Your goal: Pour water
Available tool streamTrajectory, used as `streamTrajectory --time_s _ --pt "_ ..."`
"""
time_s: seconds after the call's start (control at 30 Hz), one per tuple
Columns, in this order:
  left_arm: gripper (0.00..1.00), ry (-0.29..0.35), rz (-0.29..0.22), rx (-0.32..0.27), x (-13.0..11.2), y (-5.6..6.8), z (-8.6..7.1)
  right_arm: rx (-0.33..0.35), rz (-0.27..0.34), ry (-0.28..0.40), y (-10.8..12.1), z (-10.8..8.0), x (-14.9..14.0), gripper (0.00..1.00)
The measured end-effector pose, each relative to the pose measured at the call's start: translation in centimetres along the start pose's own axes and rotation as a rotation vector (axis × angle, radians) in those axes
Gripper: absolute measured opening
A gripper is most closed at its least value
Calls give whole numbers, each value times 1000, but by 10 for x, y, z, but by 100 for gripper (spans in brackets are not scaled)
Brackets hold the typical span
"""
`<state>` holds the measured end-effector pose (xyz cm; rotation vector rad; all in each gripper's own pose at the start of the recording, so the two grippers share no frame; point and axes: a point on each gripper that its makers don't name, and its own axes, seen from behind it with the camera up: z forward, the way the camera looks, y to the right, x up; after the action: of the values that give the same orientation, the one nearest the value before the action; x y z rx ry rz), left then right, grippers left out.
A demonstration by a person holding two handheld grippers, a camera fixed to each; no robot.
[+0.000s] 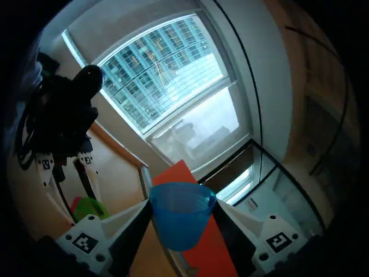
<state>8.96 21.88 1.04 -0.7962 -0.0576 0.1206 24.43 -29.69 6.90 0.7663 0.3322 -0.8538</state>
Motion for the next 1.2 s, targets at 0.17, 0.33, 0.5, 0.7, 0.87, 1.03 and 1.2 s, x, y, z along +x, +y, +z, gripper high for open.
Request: streamTrajectory --time_s 0.17,0.33,0.5,0.7,0.87,1.03,1.2 --pt "85 0 3 2 1 0 0 25 175 20 -10 -4 9 90" --pt "85 1 5 4 2 -2 0 50 374 21 -17 -6 12 90" --pt "85 3 6 5 4 -2 -1 61 561 14 -18 -6 14 90" --pt "85 4 9 7 4 -2 -2 71 703 15 -19 -9 17 90" --pt "85 4 8 7 4 -2 -3 74 736 12 -20 -11 19 91" --pt "85 2 10 8 3 -3 -4 66 748 -5 -22 -16 9 91" --pt "85 -1 11 8 1 -2 -7 56 759 -37 -27 -26 -8 91"
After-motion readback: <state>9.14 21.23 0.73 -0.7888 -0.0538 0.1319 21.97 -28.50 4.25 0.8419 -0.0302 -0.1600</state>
